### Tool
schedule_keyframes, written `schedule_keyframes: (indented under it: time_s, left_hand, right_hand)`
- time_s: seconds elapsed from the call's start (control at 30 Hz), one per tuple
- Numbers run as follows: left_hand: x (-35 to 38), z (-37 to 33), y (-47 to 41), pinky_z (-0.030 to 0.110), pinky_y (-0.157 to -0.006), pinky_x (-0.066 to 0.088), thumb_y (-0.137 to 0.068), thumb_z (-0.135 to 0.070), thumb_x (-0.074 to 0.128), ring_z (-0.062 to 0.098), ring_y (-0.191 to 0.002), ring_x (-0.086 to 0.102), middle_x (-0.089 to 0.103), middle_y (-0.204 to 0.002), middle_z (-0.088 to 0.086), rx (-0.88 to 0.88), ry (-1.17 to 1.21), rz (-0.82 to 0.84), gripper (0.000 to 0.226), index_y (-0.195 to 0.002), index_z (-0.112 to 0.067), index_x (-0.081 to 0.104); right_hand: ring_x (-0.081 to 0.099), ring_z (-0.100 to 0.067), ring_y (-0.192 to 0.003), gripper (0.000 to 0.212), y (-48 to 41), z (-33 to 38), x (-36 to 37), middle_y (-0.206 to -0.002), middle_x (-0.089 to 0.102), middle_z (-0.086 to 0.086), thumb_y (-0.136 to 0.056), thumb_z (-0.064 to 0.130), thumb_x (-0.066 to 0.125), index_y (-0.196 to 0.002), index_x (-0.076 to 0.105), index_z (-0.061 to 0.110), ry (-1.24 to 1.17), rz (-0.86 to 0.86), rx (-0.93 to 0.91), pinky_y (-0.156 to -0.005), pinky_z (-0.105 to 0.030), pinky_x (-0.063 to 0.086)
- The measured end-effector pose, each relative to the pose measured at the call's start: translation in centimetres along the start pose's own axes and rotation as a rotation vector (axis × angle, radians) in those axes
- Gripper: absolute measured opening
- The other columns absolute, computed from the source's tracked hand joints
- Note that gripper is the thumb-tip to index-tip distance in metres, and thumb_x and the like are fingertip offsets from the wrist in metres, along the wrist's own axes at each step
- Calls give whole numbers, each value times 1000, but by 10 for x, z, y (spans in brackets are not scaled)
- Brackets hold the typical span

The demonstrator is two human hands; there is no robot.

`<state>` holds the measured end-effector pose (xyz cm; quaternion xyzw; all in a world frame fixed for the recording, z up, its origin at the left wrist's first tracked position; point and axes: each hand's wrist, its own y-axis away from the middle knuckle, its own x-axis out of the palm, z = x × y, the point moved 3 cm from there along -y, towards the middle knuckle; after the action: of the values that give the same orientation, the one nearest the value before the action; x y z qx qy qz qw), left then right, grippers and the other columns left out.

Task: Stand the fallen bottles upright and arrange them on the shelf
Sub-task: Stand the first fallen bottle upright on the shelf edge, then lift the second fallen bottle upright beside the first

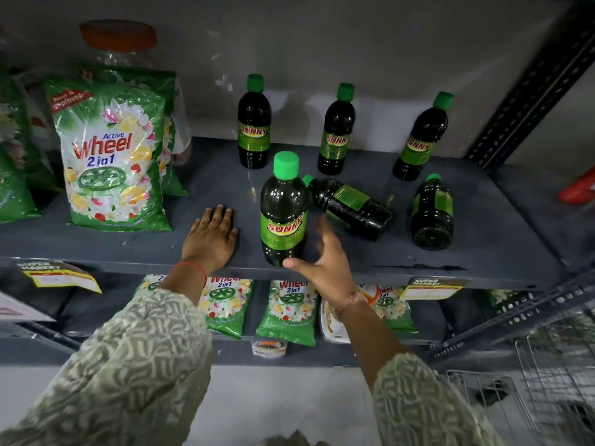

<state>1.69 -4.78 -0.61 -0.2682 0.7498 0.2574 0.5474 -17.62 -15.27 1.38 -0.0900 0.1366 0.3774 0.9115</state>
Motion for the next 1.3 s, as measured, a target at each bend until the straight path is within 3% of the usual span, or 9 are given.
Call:
schedule_keyframes:
  time_s: [0.13,0.33,0.5,0.7,0.93,1.0,1.07,1.2,1.3]
  left_hand:
    - [2,-12,0,40,-120,5,-97,-28,26,27,-146,2,5,-158,11,-18,48,-20,55,-146,-8,11]
    - [4,-15,0,42,-119,8,-97,-33,23,29,-146,5,9,-159,6,-6,-13,-65,54,-146,-15,12]
    - [7,-15,-2,42,-118,10,-97,-34,23,28,-146,7,11,-158,5,-10,-42,-77,53,-146,-15,14]
    - [7,-14,-1,41,-118,10,-97,-35,22,26,-146,6,11,-158,3,-14,-56,-73,53,-146,-16,13]
    - [7,-13,0,39,-119,8,-97,-35,21,24,-146,4,8,-159,1,-25,-38,-63,53,-146,-19,11]
    - [7,-14,0,39,-119,8,-96,-35,21,24,-146,4,8,-159,1,-24,-37,-64,53,-146,-19,11]
    - [6,-14,0,39,-119,8,-96,-36,21,24,-146,4,8,-159,1,-23,-29,-67,53,-146,-19,11]
    - [6,-13,0,39,-119,8,-96,-36,21,24,-146,3,9,-159,1,-26,-20,-66,53,-146,-20,11]
    - [7,-13,0,39,-119,7,-96,-36,21,23,-146,2,8,-159,0,-29,-14,-63,53,-146,-20,11]
  right_hand:
    - [7,-17,-143,104,-40,23,-62,-158,8,-2,-67,61,66,-145,11,20,434,-147,-84,-116,-35,10]
    - [51,-30,-118,87,-110,19,-90,-129,56,-11,-53,64,73,-119,47,14,1020,217,283,-98,-38,39]
    - [51,-34,-113,78,-107,7,-75,-117,61,-18,-51,55,78,-108,52,7,876,-228,69,-93,-43,33]
    - [43,-36,-110,86,-87,1,-48,-112,45,-24,-48,42,87,-109,47,-4,223,-610,-47,-93,-41,36]
    - [55,17,-84,74,-77,-27,-52,-96,53,16,-62,15,80,-125,40,11,-25,-416,-65,-70,4,37]
    - [51,13,-103,88,-75,-27,-50,-113,53,8,-61,19,82,-132,31,12,-57,-388,-58,-89,-7,38]
    - [40,-15,-124,104,-77,-23,-51,-130,44,-7,-50,35,87,-134,30,13,87,-427,-62,-103,-30,31]
    - [56,-8,-92,78,-82,-31,-61,-101,53,3,-50,14,88,-108,36,14,-17,-306,-34,-88,-33,48]
    - [56,-17,-97,68,-89,-38,-78,-109,55,-8,-62,-8,75,-115,35,6,-172,-103,56,-90,-38,48]
